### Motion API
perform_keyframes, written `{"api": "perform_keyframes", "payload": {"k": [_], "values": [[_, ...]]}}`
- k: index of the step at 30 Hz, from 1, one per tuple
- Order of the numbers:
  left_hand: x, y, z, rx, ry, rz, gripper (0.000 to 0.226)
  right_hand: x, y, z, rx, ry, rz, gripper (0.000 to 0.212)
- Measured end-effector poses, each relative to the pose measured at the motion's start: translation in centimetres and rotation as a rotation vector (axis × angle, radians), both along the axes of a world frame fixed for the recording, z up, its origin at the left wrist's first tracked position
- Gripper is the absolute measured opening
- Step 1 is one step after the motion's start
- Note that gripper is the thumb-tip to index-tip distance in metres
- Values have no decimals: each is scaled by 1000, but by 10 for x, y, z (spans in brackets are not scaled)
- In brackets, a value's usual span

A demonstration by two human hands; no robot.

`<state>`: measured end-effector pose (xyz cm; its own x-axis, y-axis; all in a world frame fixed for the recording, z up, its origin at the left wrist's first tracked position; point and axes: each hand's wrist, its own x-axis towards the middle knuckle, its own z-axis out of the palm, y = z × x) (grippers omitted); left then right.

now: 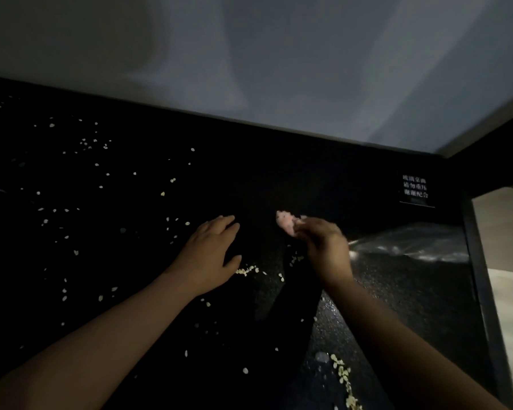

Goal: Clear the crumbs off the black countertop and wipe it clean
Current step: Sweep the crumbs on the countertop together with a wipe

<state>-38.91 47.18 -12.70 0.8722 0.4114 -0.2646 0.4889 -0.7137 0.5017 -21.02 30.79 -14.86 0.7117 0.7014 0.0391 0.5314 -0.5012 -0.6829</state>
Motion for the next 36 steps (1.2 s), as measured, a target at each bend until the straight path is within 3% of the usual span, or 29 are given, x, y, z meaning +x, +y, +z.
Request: {"api": "perform_keyframes", "payload": {"k": [6,12,15,18,23,28,33,36], "values": [[-1,-3,-3,79,27,-24,61,-71,-45,8,-40,116,133,28],[0,-3,-1,120,39,-44,58,-63,-53,24,100,293,-68,28],[1,-2,0,110,43,-48,58,-31,-51,28,141,220,-158,23],[0,-1,1,114,34,-48,57,-17,-54,19,14,135,-195,20],[-1,-1,2,89,52,-67,59,-63,-78,6,-52,72,-136,22],[-19,-15,11,35,20,-116,59,-99,-88,15,-31,221,-113,27],[-51,-46,16,11,-42,-203,55,-84,-87,28,44,127,-301,21],[-65,-62,11,-15,-21,-236,57,-77,-82,24,-35,112,-386,17]]}}
